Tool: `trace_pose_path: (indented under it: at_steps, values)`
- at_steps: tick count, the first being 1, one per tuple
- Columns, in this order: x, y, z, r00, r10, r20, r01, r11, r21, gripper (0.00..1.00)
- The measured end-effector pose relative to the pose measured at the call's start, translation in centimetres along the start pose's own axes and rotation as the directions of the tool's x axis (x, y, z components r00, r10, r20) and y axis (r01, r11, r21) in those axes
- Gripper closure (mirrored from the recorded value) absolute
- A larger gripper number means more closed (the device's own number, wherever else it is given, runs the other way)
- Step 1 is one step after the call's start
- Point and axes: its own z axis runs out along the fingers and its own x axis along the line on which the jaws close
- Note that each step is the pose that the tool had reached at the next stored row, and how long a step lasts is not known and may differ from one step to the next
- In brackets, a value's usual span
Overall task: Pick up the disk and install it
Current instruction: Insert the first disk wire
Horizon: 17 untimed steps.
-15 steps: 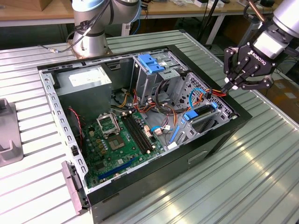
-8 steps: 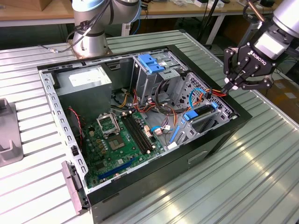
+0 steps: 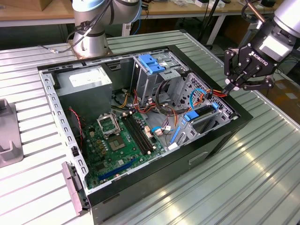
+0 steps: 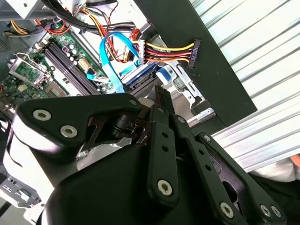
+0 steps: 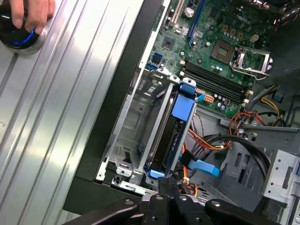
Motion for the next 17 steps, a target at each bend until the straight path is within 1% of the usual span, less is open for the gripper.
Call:
trace_pose_path:
  at_steps: [7,17]
  values:
    - [0.00,0.00,0.00,0.9997,-0.025,-0.0011,0.025,0.9997,-0.0034,0.90]
    - [0.00,0.00,0.00,0.9981,-0.062,-0.0027,0.062,0.9981,-0.0087,0.90]
